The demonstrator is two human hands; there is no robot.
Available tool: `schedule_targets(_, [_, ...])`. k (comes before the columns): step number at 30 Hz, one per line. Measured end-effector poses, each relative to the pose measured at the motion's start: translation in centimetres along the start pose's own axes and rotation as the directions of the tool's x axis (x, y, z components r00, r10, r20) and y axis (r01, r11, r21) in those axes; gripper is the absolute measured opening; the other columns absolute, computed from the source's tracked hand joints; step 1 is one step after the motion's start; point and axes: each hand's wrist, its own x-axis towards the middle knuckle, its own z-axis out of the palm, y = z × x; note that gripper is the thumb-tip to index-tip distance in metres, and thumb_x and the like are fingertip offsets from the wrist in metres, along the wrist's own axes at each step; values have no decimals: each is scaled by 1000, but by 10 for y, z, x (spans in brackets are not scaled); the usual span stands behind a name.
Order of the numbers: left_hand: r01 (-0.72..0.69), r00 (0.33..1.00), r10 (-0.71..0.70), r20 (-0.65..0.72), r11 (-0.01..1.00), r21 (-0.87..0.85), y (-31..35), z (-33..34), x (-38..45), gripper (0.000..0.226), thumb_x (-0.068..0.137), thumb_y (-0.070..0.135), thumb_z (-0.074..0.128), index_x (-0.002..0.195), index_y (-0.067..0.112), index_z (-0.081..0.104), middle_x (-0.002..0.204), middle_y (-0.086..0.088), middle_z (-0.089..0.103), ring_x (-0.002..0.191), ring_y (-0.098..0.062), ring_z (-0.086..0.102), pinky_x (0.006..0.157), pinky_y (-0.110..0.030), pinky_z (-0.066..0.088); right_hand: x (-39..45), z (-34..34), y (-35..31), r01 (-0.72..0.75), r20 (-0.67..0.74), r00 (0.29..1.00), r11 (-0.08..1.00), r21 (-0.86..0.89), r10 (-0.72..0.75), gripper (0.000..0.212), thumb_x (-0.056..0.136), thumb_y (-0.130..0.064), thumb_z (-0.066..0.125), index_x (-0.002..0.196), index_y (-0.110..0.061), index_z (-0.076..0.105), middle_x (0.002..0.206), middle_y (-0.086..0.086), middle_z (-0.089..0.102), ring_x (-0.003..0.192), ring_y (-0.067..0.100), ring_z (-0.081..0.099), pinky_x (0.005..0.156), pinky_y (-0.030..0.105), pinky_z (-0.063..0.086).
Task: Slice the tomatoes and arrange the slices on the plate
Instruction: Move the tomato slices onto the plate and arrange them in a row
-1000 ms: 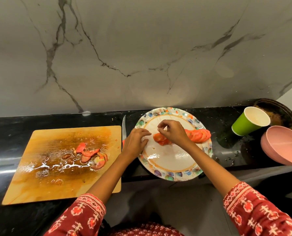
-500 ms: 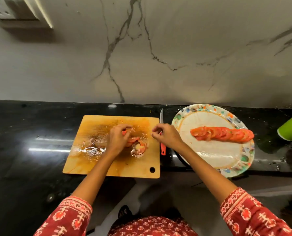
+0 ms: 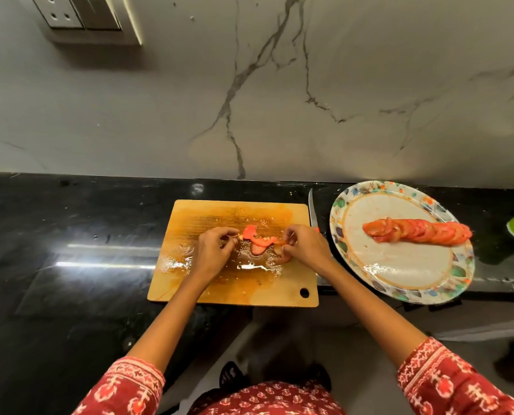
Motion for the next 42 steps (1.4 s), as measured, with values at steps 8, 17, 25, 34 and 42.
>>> schedule_targets(8, [-43,995,54,85,991,-126,2,-10,1,25,82,4,65,106,9,66,102,-5,68,84,-6,61,68,-5,47,8,-31,-2,90,57,994,989,119,-97,20,80,-13,72,98,-10,67,85,5,65,81,13,60,79,36,51])
schedule_targets(17, [50,991,-19,132,969,-240,9,-10,-12,18,81,27,69,95,17,70,83,6,68,75,-6,63,65,-20,51,2,-30,-54,-81,153,988,811,579,-11,6,86,-10,65,86,-13,60,76,2,63,66,7,60,45,10,42])
schedule_targets(25, [534,834,-469,289,556,-637,11,-13,-22,6,87,11,61,86,8,66,79,-8,69,69,-14,67,53,-16,53,-21,14,-56,-230,289,956,747,623,52,3,86,-11,65,84,-13,63,81,0,64,66,8,58,51,17,41])
schedule_targets(34, [691,700,-494,516,653,-310,0,-47,-9,5,88,7,58,84,5,60,89,-8,63,73,-15,65,59,-22,58,-8,-4,-21,-199,181,975,873,446,130,5,91,-10,57,88,-11,62,90,8,67,63,8,57,39,11,39])
schedule_targets(42, [590,777,-504,377,793,-154,9,-62,5,24,80,-6,63,98,7,54,101,-13,58,81,-23,64,65,-27,57,7,2,-42,-49,141,990,936,350,0,4,90,-10,58,88,-10,62,92,4,61,74,10,57,54,18,44])
